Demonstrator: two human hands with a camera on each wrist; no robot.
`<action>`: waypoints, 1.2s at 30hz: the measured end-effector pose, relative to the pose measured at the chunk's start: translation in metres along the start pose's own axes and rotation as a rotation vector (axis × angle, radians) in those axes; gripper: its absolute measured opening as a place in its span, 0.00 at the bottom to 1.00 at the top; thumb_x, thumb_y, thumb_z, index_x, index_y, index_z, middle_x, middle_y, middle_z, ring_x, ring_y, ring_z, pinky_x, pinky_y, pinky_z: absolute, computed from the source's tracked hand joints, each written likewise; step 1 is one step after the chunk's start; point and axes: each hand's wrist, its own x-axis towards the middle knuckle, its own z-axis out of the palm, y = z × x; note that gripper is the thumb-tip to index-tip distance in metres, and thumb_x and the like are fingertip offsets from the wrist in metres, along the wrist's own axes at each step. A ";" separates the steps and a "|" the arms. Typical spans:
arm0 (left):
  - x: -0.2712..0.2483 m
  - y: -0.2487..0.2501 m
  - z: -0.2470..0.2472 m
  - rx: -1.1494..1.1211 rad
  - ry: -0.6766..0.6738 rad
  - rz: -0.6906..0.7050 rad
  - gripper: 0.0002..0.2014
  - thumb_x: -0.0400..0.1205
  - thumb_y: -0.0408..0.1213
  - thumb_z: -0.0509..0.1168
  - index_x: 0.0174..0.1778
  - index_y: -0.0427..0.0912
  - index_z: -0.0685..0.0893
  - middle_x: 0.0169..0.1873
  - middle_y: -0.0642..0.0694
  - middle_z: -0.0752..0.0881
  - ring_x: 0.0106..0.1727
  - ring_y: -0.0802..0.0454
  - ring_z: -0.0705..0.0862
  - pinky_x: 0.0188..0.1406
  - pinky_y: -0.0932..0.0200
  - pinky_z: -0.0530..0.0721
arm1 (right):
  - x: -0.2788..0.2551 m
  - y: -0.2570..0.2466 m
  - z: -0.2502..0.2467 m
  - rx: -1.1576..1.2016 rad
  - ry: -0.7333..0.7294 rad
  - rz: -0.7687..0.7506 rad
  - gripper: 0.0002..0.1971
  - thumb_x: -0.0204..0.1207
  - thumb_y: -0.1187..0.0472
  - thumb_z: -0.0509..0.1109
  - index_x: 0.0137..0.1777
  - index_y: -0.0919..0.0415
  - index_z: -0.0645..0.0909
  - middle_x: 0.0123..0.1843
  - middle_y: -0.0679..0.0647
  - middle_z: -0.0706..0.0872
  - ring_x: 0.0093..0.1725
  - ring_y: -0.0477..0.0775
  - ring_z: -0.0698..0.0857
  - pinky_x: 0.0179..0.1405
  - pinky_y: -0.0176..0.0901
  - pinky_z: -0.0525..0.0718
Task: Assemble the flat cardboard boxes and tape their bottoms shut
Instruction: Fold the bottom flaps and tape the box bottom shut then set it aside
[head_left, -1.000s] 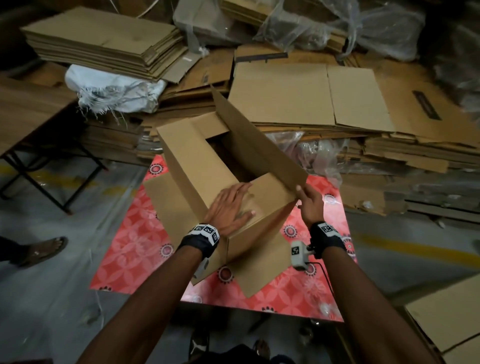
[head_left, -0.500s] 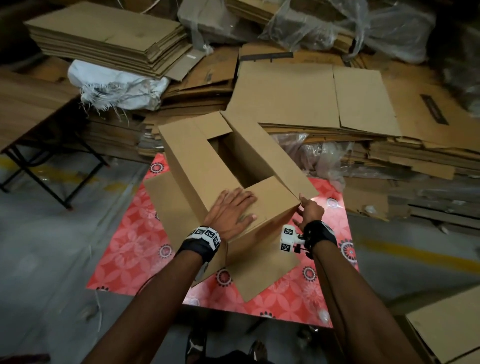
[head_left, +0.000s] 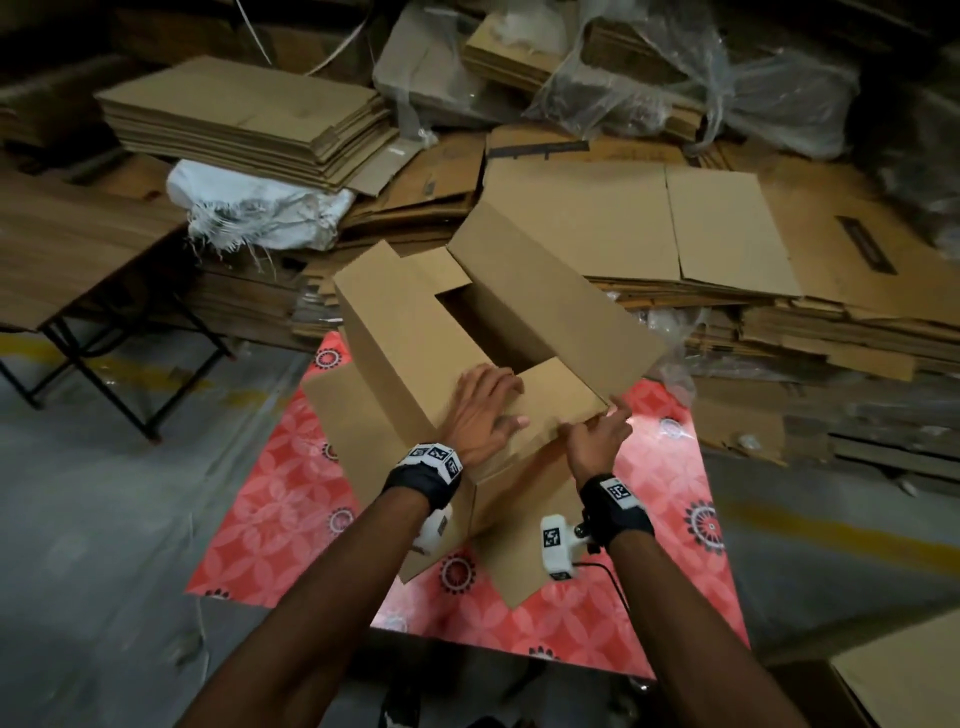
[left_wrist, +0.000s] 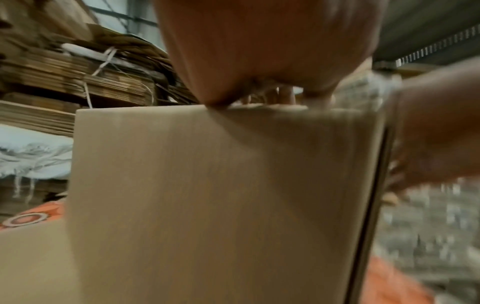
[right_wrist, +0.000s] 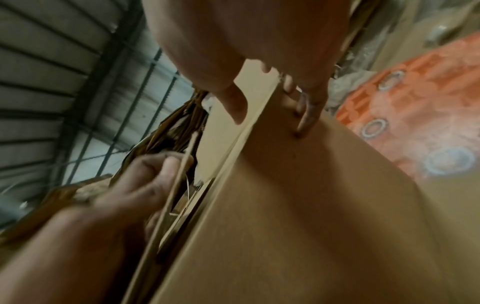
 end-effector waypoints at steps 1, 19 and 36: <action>0.005 0.004 -0.007 -0.017 0.038 -0.002 0.24 0.83 0.56 0.62 0.70 0.48 0.76 0.76 0.48 0.73 0.80 0.42 0.61 0.80 0.31 0.62 | 0.000 -0.003 -0.002 -0.018 -0.035 -0.014 0.41 0.62 0.71 0.77 0.77 0.57 0.67 0.71 0.65 0.68 0.68 0.62 0.71 0.71 0.49 0.74; -0.064 -0.001 -0.006 0.233 -0.321 0.077 0.35 0.64 0.71 0.74 0.62 0.55 0.80 0.57 0.54 0.77 0.58 0.55 0.74 0.43 0.55 0.70 | -0.011 -0.001 -0.011 -0.263 -0.253 -0.327 0.29 0.62 0.58 0.91 0.64 0.56 0.89 0.75 0.57 0.74 0.71 0.52 0.77 0.66 0.35 0.71; 0.003 -0.015 0.019 0.346 -0.229 0.069 0.32 0.81 0.59 0.70 0.79 0.49 0.75 0.74 0.46 0.81 0.74 0.42 0.77 0.82 0.41 0.63 | -0.010 0.001 -0.063 -0.618 -0.222 -0.298 0.28 0.62 0.50 0.76 0.66 0.38 0.82 0.80 0.45 0.71 0.73 0.67 0.74 0.68 0.61 0.80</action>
